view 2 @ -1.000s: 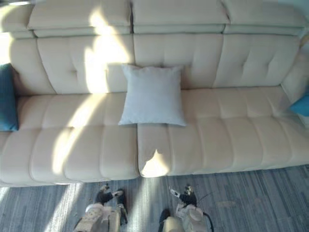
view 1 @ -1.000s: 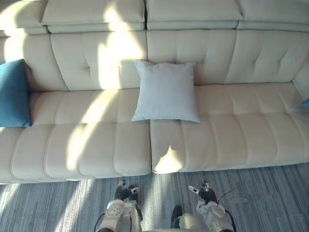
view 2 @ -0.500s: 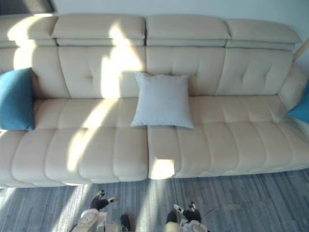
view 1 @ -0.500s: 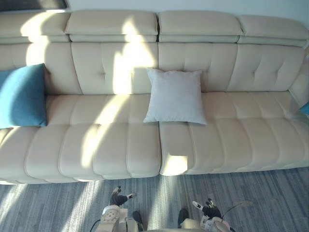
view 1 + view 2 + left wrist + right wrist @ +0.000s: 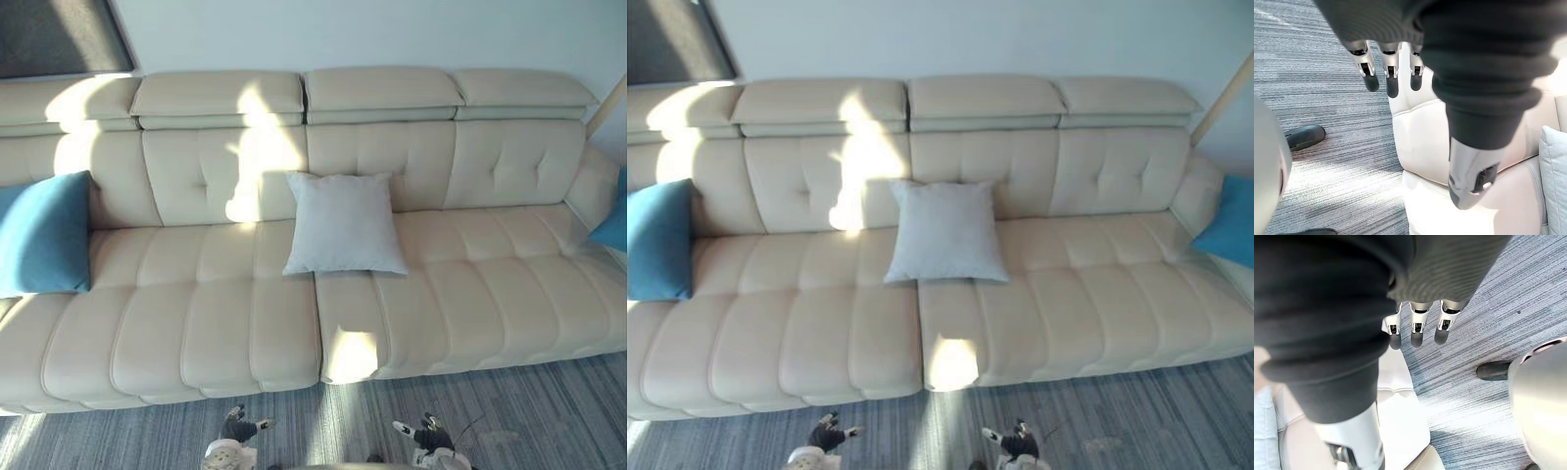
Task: Pick up cushions and gather them together orderly.
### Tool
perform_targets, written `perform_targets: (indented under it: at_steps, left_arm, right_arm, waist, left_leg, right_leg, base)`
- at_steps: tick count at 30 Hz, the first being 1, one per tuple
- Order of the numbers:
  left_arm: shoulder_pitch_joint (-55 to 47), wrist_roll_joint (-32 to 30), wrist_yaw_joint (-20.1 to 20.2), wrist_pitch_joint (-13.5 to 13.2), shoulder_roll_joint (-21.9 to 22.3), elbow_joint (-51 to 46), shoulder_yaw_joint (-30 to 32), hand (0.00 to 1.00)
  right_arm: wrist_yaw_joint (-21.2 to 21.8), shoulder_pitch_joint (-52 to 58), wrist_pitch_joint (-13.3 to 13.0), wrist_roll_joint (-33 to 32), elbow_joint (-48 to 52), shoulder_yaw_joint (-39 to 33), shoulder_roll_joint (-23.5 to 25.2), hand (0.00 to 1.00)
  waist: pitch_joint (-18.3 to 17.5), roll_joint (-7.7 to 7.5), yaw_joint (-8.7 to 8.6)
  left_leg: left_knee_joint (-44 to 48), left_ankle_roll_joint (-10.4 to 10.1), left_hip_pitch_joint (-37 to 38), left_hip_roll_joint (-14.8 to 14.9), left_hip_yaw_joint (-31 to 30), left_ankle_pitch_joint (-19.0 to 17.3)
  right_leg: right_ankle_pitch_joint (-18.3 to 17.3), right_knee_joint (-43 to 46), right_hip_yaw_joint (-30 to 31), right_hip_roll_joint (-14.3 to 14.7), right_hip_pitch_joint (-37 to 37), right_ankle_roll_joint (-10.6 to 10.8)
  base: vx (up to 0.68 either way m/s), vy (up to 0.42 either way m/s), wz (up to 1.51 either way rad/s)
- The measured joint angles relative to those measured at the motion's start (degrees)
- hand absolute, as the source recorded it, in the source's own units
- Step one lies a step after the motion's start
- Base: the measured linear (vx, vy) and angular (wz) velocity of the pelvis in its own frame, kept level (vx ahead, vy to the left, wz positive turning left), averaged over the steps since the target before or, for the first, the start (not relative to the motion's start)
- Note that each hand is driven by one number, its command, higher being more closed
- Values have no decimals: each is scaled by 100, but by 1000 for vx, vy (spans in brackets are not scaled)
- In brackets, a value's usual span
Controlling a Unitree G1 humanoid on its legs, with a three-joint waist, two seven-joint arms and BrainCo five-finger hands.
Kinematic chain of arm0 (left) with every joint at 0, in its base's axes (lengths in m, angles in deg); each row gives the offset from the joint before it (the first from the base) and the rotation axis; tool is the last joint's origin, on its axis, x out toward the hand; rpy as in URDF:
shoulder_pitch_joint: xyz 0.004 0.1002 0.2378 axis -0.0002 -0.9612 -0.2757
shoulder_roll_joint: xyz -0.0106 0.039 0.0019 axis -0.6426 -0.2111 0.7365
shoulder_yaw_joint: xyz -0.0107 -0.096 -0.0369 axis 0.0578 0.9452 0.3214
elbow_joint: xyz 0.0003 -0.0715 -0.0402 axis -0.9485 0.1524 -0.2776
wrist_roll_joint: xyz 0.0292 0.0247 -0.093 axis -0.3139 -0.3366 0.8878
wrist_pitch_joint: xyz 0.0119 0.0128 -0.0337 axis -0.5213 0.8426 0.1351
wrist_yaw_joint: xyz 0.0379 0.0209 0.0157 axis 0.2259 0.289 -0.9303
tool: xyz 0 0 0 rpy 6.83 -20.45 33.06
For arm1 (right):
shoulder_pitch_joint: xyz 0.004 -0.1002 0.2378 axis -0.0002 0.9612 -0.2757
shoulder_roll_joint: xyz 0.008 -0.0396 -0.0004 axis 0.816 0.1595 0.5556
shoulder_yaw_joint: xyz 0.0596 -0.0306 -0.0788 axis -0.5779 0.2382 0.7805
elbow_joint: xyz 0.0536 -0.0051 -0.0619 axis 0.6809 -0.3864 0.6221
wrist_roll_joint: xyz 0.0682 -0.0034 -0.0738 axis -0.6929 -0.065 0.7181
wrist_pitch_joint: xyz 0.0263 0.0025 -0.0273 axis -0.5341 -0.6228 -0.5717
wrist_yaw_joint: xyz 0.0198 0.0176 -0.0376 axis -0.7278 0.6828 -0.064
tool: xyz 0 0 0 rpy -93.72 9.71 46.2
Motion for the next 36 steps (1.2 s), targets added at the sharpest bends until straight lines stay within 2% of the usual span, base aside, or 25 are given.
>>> perform_targets:
  at_steps: [4, 12, 14, 16, 17, 18, 20, 21, 22, 23, 24, 26, 27, 28, 29, 30, 31, 32, 33, 34, 35, 36]
  left_arm:
    - [-76, 219, 146, 20, -66, 0, 20, 0]
    - [-207, 430, 266, 31, -113, -7, 71, 0]
    - [-186, 436, 267, 28, -113, -30, 165, 0]
    - [-158, 548, 254, 16, -129, -187, 222, 0]
    - [-161, 573, 255, 15, -129, -203, 216, 0]
    - [-162, 658, 249, 17, -106, -217, 210, 0]
    - [-168, 663, 249, 19, -89, -217, 214, 0]
    - [-167, 662, 249, 19, -94, -217, 214, 0]
    - [-131, 654, 245, 16, -119, -229, 213, 0]
    - [-120, 653, 245, 16, -126, -228, 214, 0]
    - [-74, 649, 245, 18, -160, -227, 212, 0]
    - [-18, 645, 233, 18, -210, -231, 221, 0]
    - [61, 645, 227, 18, -211, -234, 223, 0]
    - [59, 641, 221, 16, -223, -252, 235, 0]
    - [45, 639, 219, 17, -261, -252, 258, 0]
    - [-44, 609, 217, 22, -310, -239, 310, 0]
    - [-65, 596, 216, 28, -308, -229, 345, 0]
    - [-18, 592, 220, 30, -229, -217, 400, 0]
    - [17, 589, 224, 31, -186, -216, 399, 0]
    - [85, 579, 229, 30, -144, -218, 399, 0]
    - [82, 541, 237, 36, -113, -196, 374, 0]
    - [85, 535, 247, 36, -103, -169, 357, 0]
  right_arm:
    - [77, 30, 72, -16, 57, -234, 2, 0]
    - [78, 141, 180, -12, 43, -443, -48, 0]
    - [77, 106, 183, -12, 54, -437, -59, 0]
    - [77, -6, 191, -11, 38, -426, -56, 0]
    - [76, -25, 191, -11, 39, -425, -66, 0]
    - [78, -86, 191, -12, 46, -425, -112, 0]
    - [85, -147, 199, -9, 48, -426, -168, 0]
    - [87, -164, 199, -9, 54, -425, -170, 0]
    - [90, -209, 200, -9, 147, -364, -192, 0]
    - [88, -230, 200, -9, 165, -324, -206, 0]
    - [89, -307, 201, -7, 250, -152, -238, 0]
    - [87, -487, 208, -7, 244, -25, -261, 0]
    - [83, -528, 208, -8, 243, 2, -285, 0]
    - [88, -552, 215, -7, 239, 82, -271, 0]
    - [88, -554, 214, -2, 241, 109, -250, 0]
    - [88, -570, 212, 0, 241, 227, -270, 0]
    - [88, -602, 211, 3, 241, 246, -301, 0]
    - [84, -701, 209, 13, 241, 245, -386, 0]
    - [85, -700, 210, 33, 240, 244, -411, 0]
    - [86, -671, 215, 117, 230, 245, -441, 0]
    - [89, -623, 216, 196, 228, 299, -443, 0]
    - [97, -620, 217, 209, 228, 316, -448, 0]
  waist:
    - [8, 54, -206]
    - [108, 47, -218]
    - [229, 19, -216]
    - [319, -67, -176]
    - [325, -58, -162]
    - [368, 13, -158]
    - [407, 101, -155]
    - [407, 103, -154]
    - [410, 100, -154]
    - [414, 99, -154]
    - [442, 73, -163]
    - [512, 104, -208]
    - [577, 187, -220]
    - [601, 222, -176]
    - [579, 182, -167]
    - [539, 114, -153]
    - [560, 168, -152]
    - [644, 290, -217]
    - [664, 325, -236]
    - [674, 349, -223]
    - [673, 345, -208]
    - [675, 353, -212]
  left_leg:
    - [-55, -45, 79, 79, 167, 28]
    - [-245, -184, 291, 224, 297, 106]
    - [-91, -232, 244, 245, 215, 62]
    - [384, -246, -107, 207, -167, 31]
    - [403, -252, -131, 209, -228, 25]
    - [397, -273, -102, 237, -215, -40]
    - [392, -271, 27, 303, 111, -211]
    - [393, -273, 44, 307, 191, -226]
    - [415, -293, 76, 324, 559, -352]
    - [427, -281, 77, 328, 641, -386]
    - [540, -265, 47, 363, 980, -500]
    - [770, -245, -30, 543, 1570, -641]
    - [820, -250, -4, 643, 1778, -641]
    - [947, -266, 135, 818, 2294, -633]
    - [995, -266, 192, 822, 2441, -633]
    - [1039, -350, 350, 781, 2661, -689]
    - [1036, -405, 420, 804, 2714, -722]
    - [1026, -458, 594, 884, 2928, -749]
    - [1064, -459, 613, 916, 2948, -750]
    - [1488, -465, 577, 1104, 3014, -753]
    - [2338, -489, 447, 1453, 3019, -779]
    - [2746, -477, 380, 1640, 2979, -769]
  right_leg:
    - [20, -53, 18, 36, 76, 24]
    - [39, -231, 6, 189, 265, -2]
    - [52, -234, 105, 208, 234, -21]
    - [129, -244, 332, 197, 28, -40]
    - [146, -244, 377, 199, -22, -44]
    - [197, -253, 542, 239, -56, -51]
    - [278, -224, 942, 343, -219, -48]
    - [299, -216, 1036, 360, -263, -48]
    - [407, -163, 1473, 451, -516, -41]
    - [429, -125, 1589, 481, -598, -40]
    - [541, 11, 1686, 574, -900, -108]
    - [343, 269, 771, 504, -1195, -608]
    - [162, 551, -4, 340, -1302, -866]
    - [-162, 1300, -1679, 3, -1488, -1089]
    - [-223, 1489, -2092, -83, -1482, -1198]
    - [-378, 1595, -2719, -159, -1383, -1251]
    - [-377, 1600, -2744, -127, -1364, -1130]
    - [-426, 1660, -2707, 51, -1342, -1088]
    - [-450, 1659, -2594, 128, -1356, -1079]
    - [-583, 1667, -2281, 291, -1426, -1020]
    - [-737, 1666, -2108, 403, -1390, -1005]
    - [-805, 1665, -2058, 470, -1355, -1049]
  base:
    - [1, -27, -10]
    - [-15, -52, -3]
    - [-37, -27, -8]
    - [-58, -63, -27]
    - [-15, -75, -54]
    - [-5, -23, -58]
    - [-56, 25, -90]
    - [-107, 51, -143]
    - [-61, 27, -119]
    - [-109, 28, -183]
    - [-112, -11, -160]
    - [-97, -22, -140]
    - [-36, -39, -154]
    - [-22, -64, -160]
    - [51, -128, -199]
    - [82, -145, -124]
    - [118, -182, -157]
    - [100, -135, -98]
    - [139, -220, -122]
    - [149, -247, -105]
    - [127, -217, -111]
    - [172, -225, -109]
